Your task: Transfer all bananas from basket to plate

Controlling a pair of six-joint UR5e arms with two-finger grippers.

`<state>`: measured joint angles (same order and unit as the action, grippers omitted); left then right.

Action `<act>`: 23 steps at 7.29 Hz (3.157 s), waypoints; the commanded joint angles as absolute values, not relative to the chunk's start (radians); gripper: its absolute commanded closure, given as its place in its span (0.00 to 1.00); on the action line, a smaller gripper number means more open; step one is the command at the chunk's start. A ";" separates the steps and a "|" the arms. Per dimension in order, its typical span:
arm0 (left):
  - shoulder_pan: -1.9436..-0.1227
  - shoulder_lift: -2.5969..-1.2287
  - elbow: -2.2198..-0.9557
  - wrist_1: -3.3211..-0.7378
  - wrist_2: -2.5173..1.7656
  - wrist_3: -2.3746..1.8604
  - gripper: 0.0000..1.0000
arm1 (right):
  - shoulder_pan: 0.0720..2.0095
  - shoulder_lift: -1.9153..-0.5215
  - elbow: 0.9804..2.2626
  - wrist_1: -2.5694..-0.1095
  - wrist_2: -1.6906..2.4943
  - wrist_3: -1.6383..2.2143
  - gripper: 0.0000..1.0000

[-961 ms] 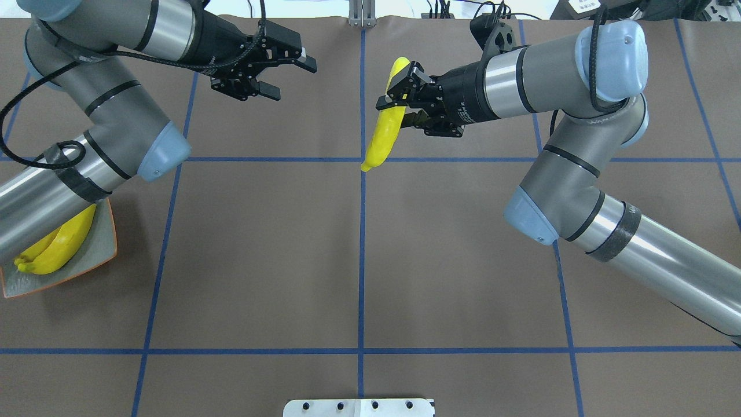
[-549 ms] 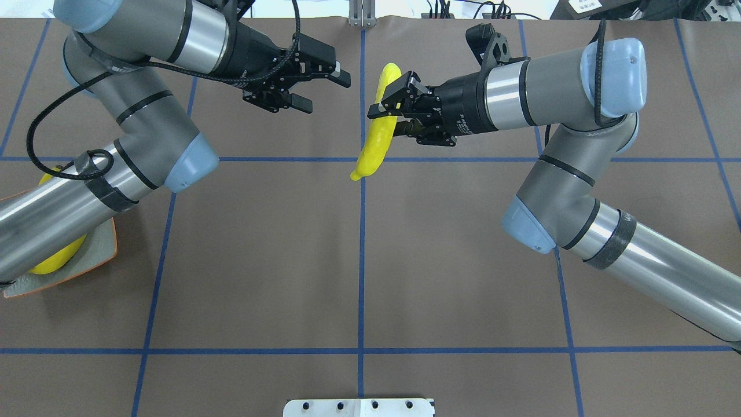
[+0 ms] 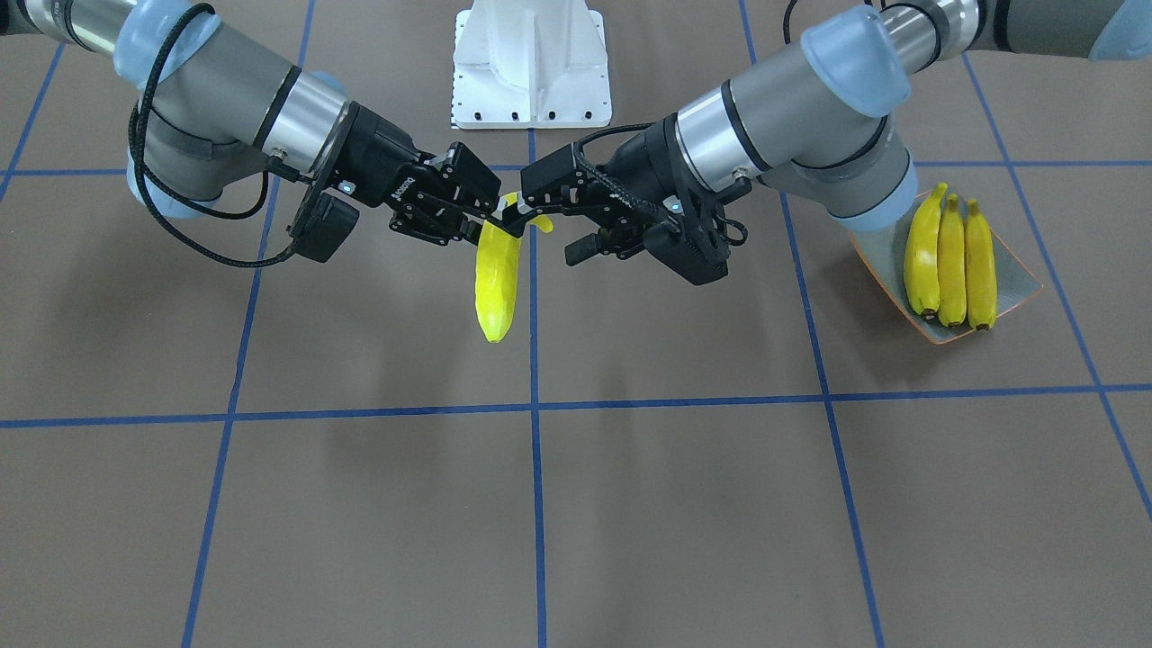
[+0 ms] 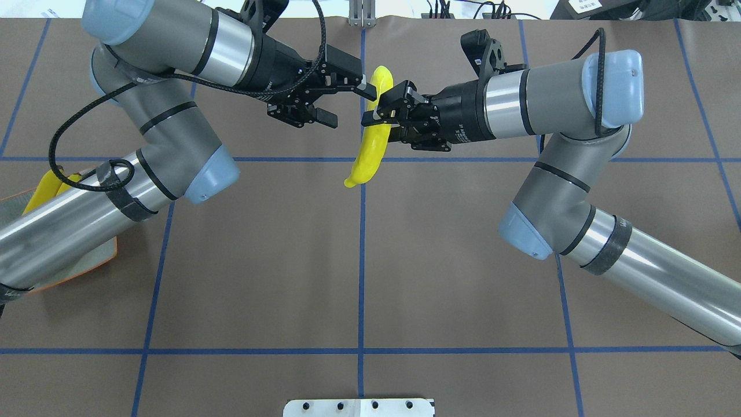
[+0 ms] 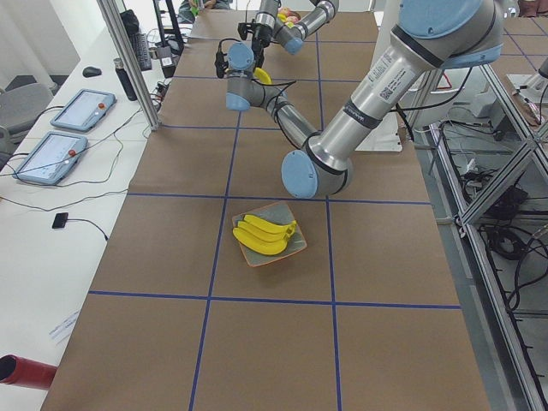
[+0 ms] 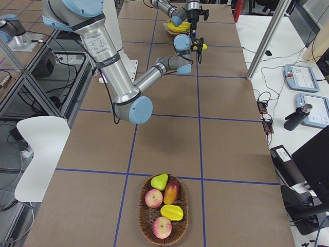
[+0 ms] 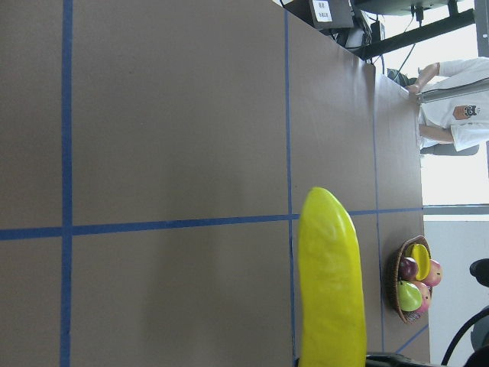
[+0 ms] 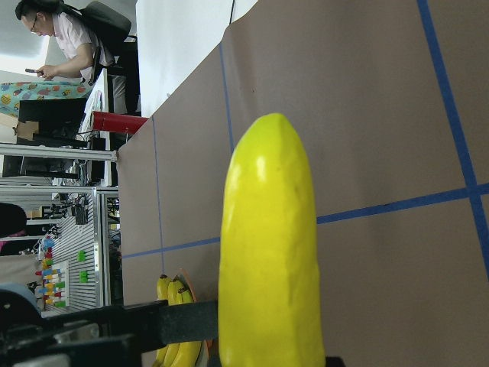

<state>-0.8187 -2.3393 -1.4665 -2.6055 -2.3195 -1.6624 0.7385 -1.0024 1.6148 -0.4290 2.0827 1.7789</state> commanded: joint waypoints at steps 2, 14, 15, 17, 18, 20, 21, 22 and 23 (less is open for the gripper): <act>-0.816 -2.347 -1.466 -2.608 -2.316 -1.671 0.07 | 0.733 -1.012 1.620 -0.381 2.088 1.776 1.00; -0.793 -2.355 -1.465 -2.611 -2.310 -1.671 0.66 | 0.719 -1.006 1.635 -0.365 2.082 1.769 1.00; -0.792 -2.356 -1.465 -2.614 -2.306 -1.672 1.00 | 0.716 -1.006 1.635 -0.365 2.082 1.766 1.00; -0.790 -2.355 -1.465 -2.641 -2.304 -1.719 1.00 | 0.716 -1.012 1.635 -0.347 2.082 1.766 0.00; -0.790 -2.352 -1.465 -2.645 -2.299 -1.724 1.00 | 0.719 -1.044 1.644 -0.286 2.088 1.773 0.00; -0.796 -2.323 -1.471 -2.640 -2.290 -1.770 1.00 | 0.748 -1.171 1.707 -0.216 2.098 1.773 0.00; -0.810 -2.236 -1.498 -2.634 -2.290 -1.775 1.00 | 0.787 -1.210 1.710 -0.219 2.111 1.772 0.00; -0.848 -2.123 -1.546 -2.634 -2.299 -1.766 1.00 | 0.836 -1.268 1.706 -0.227 2.129 1.758 0.00; -0.906 -2.059 -1.560 -2.628 -2.306 -1.738 1.00 | 0.869 -1.329 1.695 -0.230 2.134 1.685 0.00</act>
